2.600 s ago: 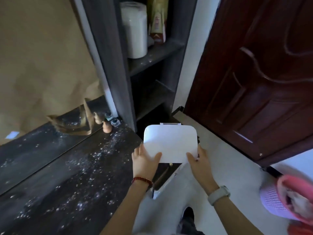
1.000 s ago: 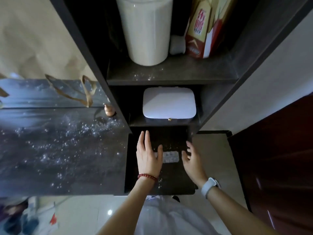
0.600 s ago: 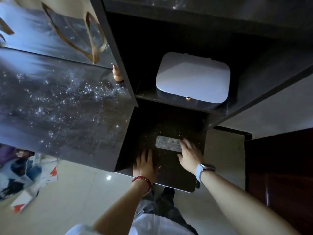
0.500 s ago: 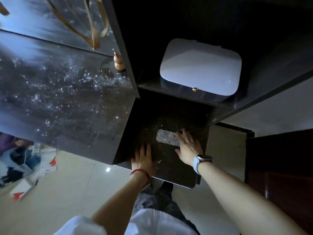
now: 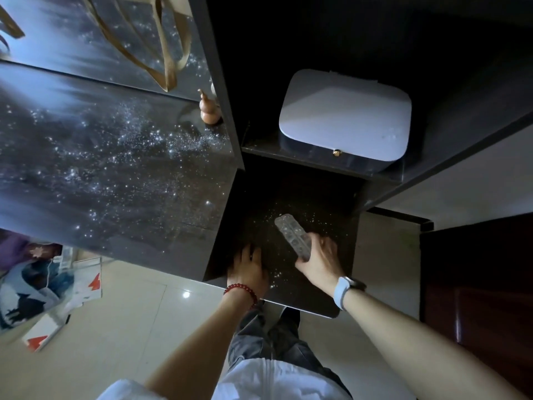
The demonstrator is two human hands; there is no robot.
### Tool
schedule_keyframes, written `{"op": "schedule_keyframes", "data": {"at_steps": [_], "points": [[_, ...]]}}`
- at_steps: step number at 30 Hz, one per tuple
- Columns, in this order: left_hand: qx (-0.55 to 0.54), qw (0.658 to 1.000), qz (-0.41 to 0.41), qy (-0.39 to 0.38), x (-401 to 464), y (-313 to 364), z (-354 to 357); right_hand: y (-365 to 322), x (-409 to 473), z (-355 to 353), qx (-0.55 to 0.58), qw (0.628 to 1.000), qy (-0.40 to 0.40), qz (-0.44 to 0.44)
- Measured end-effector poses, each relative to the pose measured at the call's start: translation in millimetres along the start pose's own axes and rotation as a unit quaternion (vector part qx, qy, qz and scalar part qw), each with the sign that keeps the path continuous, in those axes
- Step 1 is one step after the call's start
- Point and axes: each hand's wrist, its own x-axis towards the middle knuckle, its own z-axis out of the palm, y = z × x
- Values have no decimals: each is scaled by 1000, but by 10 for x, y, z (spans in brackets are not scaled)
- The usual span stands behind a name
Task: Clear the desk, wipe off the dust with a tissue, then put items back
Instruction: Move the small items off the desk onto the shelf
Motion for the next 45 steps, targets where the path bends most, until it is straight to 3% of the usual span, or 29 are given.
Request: {"op": "schedule_keyframes", "data": {"at_steps": [2,6,11,14,18,22,28,32,35,39,45], "points": [[-46,997,16,52,-133,64,-158,-81,-235,-151,62,998,30,-13],[-95,981,60,161,-391,50,-565,-270,-623,-563,76,978,156,-119],[-174,933,117,291,-504,25,-1288,-787,-701,-1197,90,934,275,-208],[-210,906,155,335,-545,154,-1737,-1109,-593,-1439,81,917,332,-203],[-189,903,210,324,-516,366,-2069,-1420,-320,-1606,35,922,364,-130],[-201,908,229,286,-520,407,-2100,-1517,-104,-1607,4,934,349,-69],[-165,918,236,273,-505,304,-2120,-1525,-76,-1541,-91,930,355,-46],[-137,925,222,275,-504,281,-2131,-1453,-203,-1547,-102,920,372,-76],[-121,937,170,280,-565,192,-2041,-1420,-431,-1393,-66,909,377,-164],[-127,953,70,267,-772,-104,-1720,-1348,-634,-930,-37,925,281,-252],[-138,963,-15,231,-965,-696,-1508,-1622,-649,-453,-17,954,136,-266]]}}
